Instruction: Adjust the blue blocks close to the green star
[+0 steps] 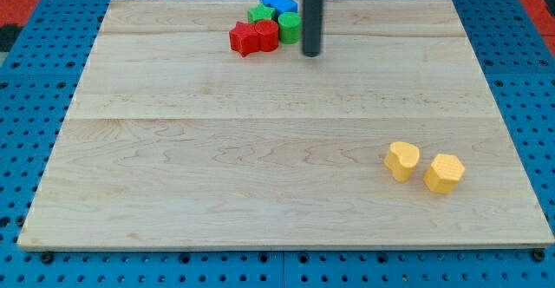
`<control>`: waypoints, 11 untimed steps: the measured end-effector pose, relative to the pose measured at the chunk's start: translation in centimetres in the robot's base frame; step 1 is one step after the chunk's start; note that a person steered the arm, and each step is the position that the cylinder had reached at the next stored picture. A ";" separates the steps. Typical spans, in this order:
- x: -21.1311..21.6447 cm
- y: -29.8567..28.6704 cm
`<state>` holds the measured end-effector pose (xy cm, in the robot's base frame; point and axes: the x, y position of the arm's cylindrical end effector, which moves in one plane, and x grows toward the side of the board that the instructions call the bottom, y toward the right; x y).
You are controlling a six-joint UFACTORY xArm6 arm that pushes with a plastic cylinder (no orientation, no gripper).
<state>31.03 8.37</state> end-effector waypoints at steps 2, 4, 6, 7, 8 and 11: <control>-11.2 5.6; -11.9 5.3; -11.7 -3.6; -11.7 -8.3; -11.7 -9.2; -9.3 -13.7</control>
<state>21.71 -5.33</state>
